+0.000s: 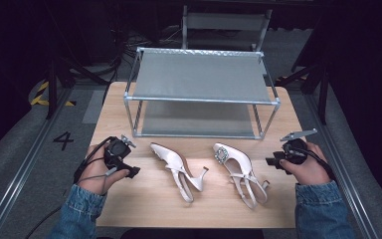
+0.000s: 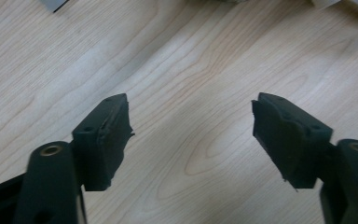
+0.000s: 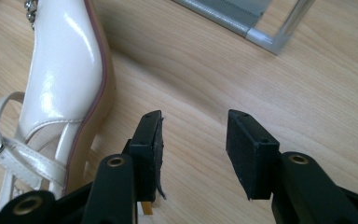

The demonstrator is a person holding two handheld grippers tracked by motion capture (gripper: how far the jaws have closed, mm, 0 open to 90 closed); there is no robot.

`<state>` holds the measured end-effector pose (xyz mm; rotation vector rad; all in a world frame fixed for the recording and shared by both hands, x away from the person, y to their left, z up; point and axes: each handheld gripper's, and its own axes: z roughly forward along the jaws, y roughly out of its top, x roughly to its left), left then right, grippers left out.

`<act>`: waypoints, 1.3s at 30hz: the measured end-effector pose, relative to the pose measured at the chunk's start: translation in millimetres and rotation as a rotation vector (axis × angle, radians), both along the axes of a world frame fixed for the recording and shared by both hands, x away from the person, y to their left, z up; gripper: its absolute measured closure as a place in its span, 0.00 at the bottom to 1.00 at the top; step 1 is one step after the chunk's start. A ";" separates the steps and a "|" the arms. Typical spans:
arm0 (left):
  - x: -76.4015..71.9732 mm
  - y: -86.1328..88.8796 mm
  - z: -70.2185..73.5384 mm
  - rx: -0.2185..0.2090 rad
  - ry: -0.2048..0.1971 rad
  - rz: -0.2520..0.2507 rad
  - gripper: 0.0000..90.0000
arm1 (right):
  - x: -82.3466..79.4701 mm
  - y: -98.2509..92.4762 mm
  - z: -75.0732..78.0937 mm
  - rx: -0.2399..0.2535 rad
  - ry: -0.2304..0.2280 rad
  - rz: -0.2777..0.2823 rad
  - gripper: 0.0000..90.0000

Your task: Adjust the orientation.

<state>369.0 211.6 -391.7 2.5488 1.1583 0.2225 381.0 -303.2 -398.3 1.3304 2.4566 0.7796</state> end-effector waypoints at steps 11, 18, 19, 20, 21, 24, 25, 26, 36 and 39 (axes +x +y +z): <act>3.1 -19.7 10.6 -0.004 -0.030 -0.075 0.39 | -9.1 -7.6 -7.0 0.012 -0.010 -0.034 0.60; 3.6 -41.0 11.1 -0.043 -0.024 -0.160 0.43 | -14.6 -9.0 -12.8 0.012 -0.004 -0.042 0.58; 3.5 -43.5 10.3 -0.053 -0.026 -0.169 0.44 | -15.1 -9.2 -13.8 0.012 0.003 -0.045 0.58; 3.5 -46.8 8.5 -0.066 -0.020 -0.194 0.44 | -15.3 -9.4 -14.8 0.012 0.006 -0.047 0.58; 4.1 -48.5 5.5 -0.073 -0.012 -0.215 0.44 | -15.4 -9.8 -16.4 0.010 0.007 -0.047 0.58; 6.1 -52.8 -2.9 -0.087 0.019 -0.237 0.50 | -15.7 -10.2 -18.8 0.007 0.011 -0.050 0.58; 7.3 -54.5 -5.6 -0.086 0.024 -0.248 0.51 | -15.7 -10.4 -19.6 0.006 0.009 -0.047 0.57; 8.3 -55.5 -6.6 -0.081 0.031 -0.257 0.51 | -16.1 -10.8 -20.9 0.007 0.015 -0.045 0.57; 17.3 -76.0 -32.3 -0.085 0.068 -0.309 0.62 | -21.2 -12.9 -25.1 -0.001 0.022 -0.044 0.57; 20.1 -82.1 -36.5 -0.103 0.052 -0.331 0.66 | -23.1 -14.0 -26.3 -0.015 0.017 -0.041 0.57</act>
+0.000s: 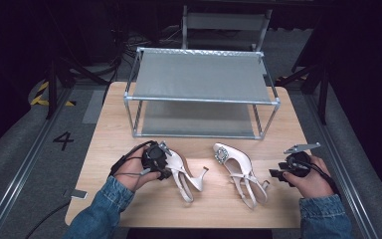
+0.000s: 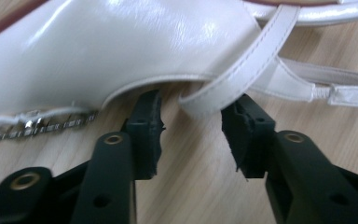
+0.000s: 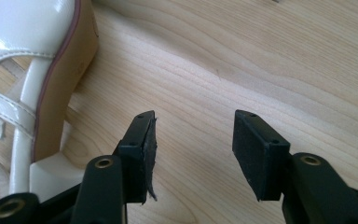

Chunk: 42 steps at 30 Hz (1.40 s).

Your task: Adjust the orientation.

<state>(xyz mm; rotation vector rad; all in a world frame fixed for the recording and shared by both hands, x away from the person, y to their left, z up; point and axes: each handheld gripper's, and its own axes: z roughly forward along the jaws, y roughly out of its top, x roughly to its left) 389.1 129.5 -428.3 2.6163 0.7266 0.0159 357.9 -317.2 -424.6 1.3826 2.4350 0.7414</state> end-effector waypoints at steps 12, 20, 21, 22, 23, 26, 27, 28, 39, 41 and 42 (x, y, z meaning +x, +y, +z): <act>-1.3 -0.8 9.3 0.001 -0.035 0.003 0.92 | -3.9 -3.2 2.3 -0.012 -0.022 -0.003 0.57; -7.3 16.5 25.2 0.029 -0.077 0.106 0.92 | -0.8 0.9 7.8 -0.010 -0.033 0.016 0.57; -7.7 18.7 27.0 0.037 -0.084 0.115 0.92 | -0.5 1.8 7.7 -0.009 -0.036 0.013 0.57; -8.4 21.6 29.4 0.044 -0.095 0.132 0.92 | -0.1 2.1 8.0 -0.009 -0.037 0.017 0.57; -9.3 24.5 31.9 0.046 -0.111 0.152 0.92 | 0.3 2.6 8.1 -0.009 -0.038 0.015 0.57; -10.8 33.1 42.0 0.058 -0.155 0.183 0.92 | 1.9 3.8 8.2 -0.013 -0.035 0.022 0.57; -11.5 35.0 45.3 0.071 -0.177 0.195 0.92 | 2.2 4.1 7.9 -0.014 -0.032 0.026 0.57; -12.4 36.0 48.2 0.085 -0.197 0.206 0.92 | 2.0 4.9 7.0 -0.014 -0.035 0.021 0.57; -21.2 5.5 55.1 0.087 -0.189 0.058 0.91 | -5.1 0.4 2.2 -0.013 -0.018 0.007 0.57; -22.9 -1.9 54.3 0.078 -0.194 0.035 0.91 | -5.9 -0.8 2.0 -0.012 -0.022 0.002 0.57; -23.0 -5.6 53.2 0.070 -0.195 0.027 0.91 | -6.2 -1.4 2.3 -0.009 -0.019 0.000 0.57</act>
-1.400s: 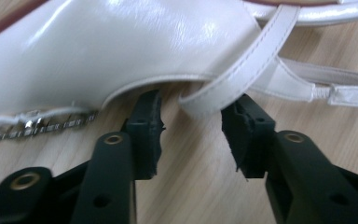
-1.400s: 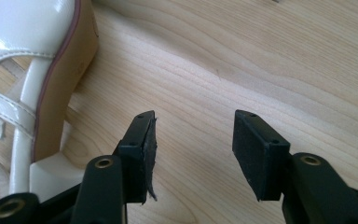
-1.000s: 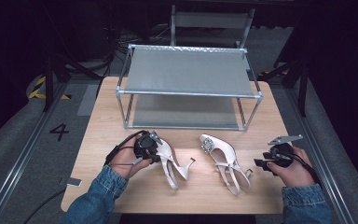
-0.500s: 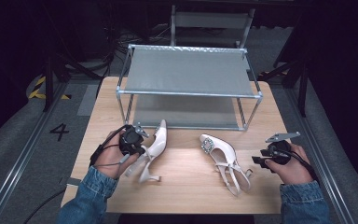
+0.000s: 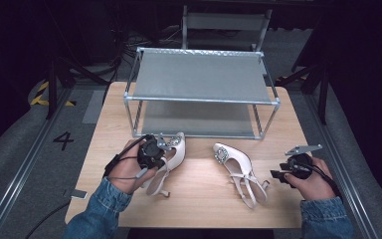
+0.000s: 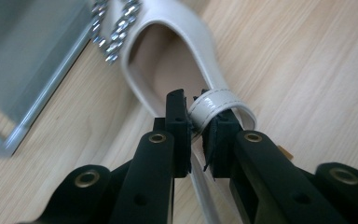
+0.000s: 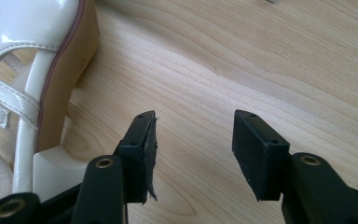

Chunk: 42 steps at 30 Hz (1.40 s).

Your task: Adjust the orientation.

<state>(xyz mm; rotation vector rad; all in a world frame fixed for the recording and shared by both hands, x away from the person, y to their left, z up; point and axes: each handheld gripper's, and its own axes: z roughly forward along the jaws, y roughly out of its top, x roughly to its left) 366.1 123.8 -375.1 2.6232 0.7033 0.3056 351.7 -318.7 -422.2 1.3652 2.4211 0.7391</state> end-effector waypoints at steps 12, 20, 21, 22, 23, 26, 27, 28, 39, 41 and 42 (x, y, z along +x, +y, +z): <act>13.9 -20.7 -9.6 -0.108 0.072 -0.034 0.88 | -5.9 0.7 -2.0 0.002 -0.002 -0.006 0.56; 12.8 -25.6 -6.9 -0.128 0.082 0.003 0.77 | -10.2 -0.8 -1.9 -0.002 -0.009 -0.013 0.56; 12.1 -25.1 -5.2 -0.137 0.082 0.007 0.73 | -10.1 -1.3 -1.7 -0.001 -0.008 -0.017 0.56; 10.3 -24.9 -2.9 -0.150 0.084 0.023 0.69 | -10.1 -1.3 -1.7 0.003 -0.003 -0.025 0.56; 9.2 -24.6 -0.2 -0.156 0.080 0.025 0.66 | -9.7 -1.8 -2.2 -0.001 -0.004 -0.029 0.56; 5.0 -25.5 3.8 -0.198 0.091 0.031 0.64 | -8.5 -2.2 -3.1 -0.002 -0.001 -0.025 0.56; 3.8 -26.3 4.7 -0.206 0.106 0.028 0.65 | -8.3 -1.8 -3.1 -0.005 0.001 -0.023 0.56; 2.3 -28.2 4.6 -0.213 0.133 0.020 0.67 | -8.1 -1.0 -3.3 -0.002 -0.002 -0.022 0.56; 13.3 -47.1 -27.7 -0.141 0.221 0.078 0.67 | -9.0 3.2 -4.0 -0.003 0.007 -0.009 0.56; 15.0 -48.6 -30.6 -0.138 0.231 0.084 0.67 | -9.2 3.0 -4.2 -0.003 0.007 -0.010 0.56; 16.4 -50.7 -33.3 -0.137 0.247 0.098 0.67 | -9.3 2.7 -4.5 -0.005 0.007 -0.009 0.56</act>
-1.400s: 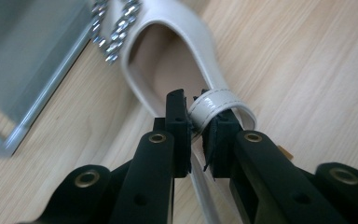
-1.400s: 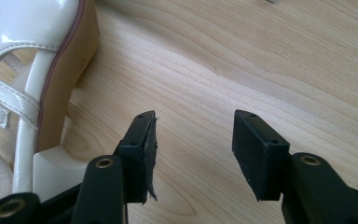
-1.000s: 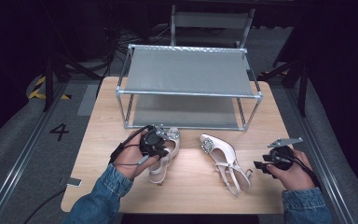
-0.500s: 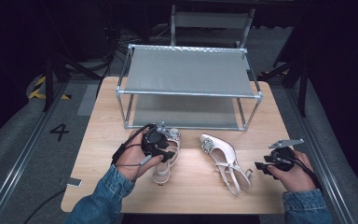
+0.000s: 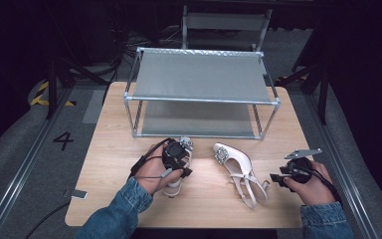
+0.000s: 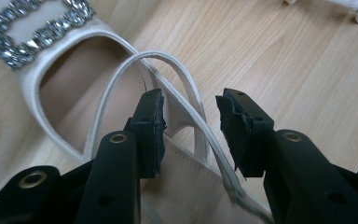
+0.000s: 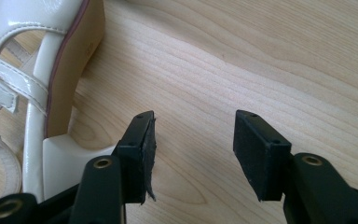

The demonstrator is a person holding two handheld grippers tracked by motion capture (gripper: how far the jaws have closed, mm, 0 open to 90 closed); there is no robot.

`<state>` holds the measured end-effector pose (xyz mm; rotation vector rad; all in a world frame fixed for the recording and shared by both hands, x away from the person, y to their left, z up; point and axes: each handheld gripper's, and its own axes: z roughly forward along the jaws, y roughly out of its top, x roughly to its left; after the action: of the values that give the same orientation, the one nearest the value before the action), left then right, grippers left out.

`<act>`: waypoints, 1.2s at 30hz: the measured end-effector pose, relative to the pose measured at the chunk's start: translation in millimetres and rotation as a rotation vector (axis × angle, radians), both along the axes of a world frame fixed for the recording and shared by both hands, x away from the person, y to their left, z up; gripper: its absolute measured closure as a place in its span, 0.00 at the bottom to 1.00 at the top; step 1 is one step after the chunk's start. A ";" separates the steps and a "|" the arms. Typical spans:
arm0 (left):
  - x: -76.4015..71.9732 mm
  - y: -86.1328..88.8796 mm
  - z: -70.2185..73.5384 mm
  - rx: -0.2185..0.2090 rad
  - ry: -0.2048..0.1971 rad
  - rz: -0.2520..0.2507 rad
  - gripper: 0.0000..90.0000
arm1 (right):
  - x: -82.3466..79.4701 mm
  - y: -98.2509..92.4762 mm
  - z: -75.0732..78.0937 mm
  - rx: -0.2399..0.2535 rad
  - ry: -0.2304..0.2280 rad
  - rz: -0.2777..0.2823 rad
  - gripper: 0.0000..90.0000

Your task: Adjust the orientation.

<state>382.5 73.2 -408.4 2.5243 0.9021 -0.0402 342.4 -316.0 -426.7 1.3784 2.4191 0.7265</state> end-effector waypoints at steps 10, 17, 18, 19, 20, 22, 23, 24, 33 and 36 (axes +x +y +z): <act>7.8 -9.8 -8.7 0.033 0.044 0.055 0.69 | -3.5 -1.0 -3.6 0.003 0.010 -0.006 0.55; 7.4 -9.1 -8.3 0.046 0.020 0.037 0.79 | -4.1 -0.8 -4.1 -0.001 0.005 -0.006 0.55; 7.8 -7.4 -6.7 0.056 0.022 0.032 0.84 | -3.8 -0.5 -4.2 -0.005 0.005 -0.002 0.55; 8.2 -4.6 -6.3 0.045 0.019 0.036 0.88 | -3.6 -0.5 -4.0 -0.005 0.009 0.001 0.55; 8.7 -2.6 -5.7 0.046 0.037 0.033 0.90 | -3.3 -0.4 -4.1 -0.003 0.010 0.001 0.55; 8.9 -0.4 -5.5 0.047 0.036 0.026 0.93 | -2.3 -0.2 -4.7 -0.001 0.006 -0.002 0.55; 7.9 0.0 -5.2 0.051 0.030 0.026 0.94 | -1.7 -0.6 -4.3 0.000 0.012 0.003 0.55; 6.9 1.1 -3.3 0.067 0.020 0.018 0.95 | -1.4 0.0 -4.4 -0.001 0.012 -0.001 0.55; 3.9 16.4 17.2 0.085 -0.077 0.044 0.95 | 3.6 4.8 -4.8 0.001 0.010 0.019 0.55; 5.3 19.8 22.2 0.082 -0.098 0.052 0.95 | 3.1 5.7 -5.5 -0.001 0.012 0.021 0.55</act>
<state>387.8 92.9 -386.2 2.5518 0.9477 0.1383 345.5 -310.3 -432.2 1.3632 2.4465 0.7238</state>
